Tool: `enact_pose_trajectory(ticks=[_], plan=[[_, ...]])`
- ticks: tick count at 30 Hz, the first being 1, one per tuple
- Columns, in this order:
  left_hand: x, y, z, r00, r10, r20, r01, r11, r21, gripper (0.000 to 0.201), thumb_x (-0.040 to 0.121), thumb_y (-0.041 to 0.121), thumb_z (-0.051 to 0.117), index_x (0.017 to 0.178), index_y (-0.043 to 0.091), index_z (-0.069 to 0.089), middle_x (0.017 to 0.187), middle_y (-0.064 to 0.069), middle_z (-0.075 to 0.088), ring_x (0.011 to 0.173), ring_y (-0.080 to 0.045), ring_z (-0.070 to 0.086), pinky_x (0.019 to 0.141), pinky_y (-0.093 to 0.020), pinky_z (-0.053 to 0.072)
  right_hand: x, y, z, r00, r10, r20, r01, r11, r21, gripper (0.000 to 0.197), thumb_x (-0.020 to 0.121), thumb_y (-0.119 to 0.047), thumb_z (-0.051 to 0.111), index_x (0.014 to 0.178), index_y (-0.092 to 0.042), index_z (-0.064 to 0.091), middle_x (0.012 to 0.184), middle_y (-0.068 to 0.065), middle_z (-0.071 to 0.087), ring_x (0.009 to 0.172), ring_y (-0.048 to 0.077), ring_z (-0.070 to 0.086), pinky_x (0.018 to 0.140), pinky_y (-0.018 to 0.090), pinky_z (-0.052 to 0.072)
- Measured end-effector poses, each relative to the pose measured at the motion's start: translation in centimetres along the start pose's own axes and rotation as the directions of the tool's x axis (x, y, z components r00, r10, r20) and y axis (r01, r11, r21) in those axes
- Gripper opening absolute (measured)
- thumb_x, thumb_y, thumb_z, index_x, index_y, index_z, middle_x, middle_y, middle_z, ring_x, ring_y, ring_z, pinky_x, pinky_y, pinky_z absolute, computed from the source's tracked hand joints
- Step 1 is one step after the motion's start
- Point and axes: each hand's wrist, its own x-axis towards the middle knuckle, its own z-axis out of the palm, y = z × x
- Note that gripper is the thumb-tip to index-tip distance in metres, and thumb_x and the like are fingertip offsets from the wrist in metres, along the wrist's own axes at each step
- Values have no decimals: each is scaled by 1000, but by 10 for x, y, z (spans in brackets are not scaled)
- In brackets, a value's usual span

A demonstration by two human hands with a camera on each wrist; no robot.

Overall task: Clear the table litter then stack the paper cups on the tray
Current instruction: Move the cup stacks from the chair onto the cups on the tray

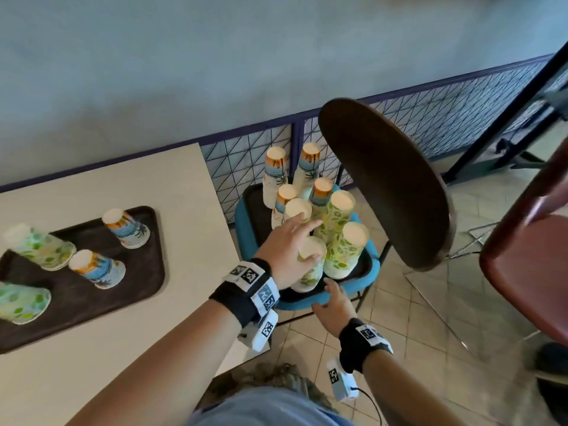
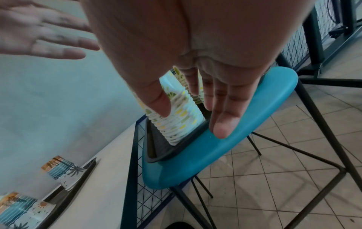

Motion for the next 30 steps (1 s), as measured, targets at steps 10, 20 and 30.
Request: enact_pose_trajectory(ticks=[10,20,30], plan=[[45,-1,29,988,-40,149,7,977,214,69,101,44,61,160,23,34,166,-4,34,151,-31,32,124,-44,29,18,0,-4,1000,1,-11,-1,1000,19,74,90,-25,68,155,-17,32,152,11,41,116,30,62,93,31,48],[34,-20,23,988,-82,132,66,990,122,58,107,39,53,159,16,41,158,-4,43,144,-26,43,119,-37,34,35,-12,8,992,-92,-90,90,996,-18,90,80,-42,77,153,-17,31,153,6,40,141,28,39,115,38,35],[17,-40,10,990,-113,83,113,994,0,55,106,34,56,158,19,42,158,1,42,147,-19,41,122,-29,30,60,-30,29,990,-81,-114,78,997,-29,123,58,-84,65,155,-21,25,146,5,37,141,30,34,117,39,30]])
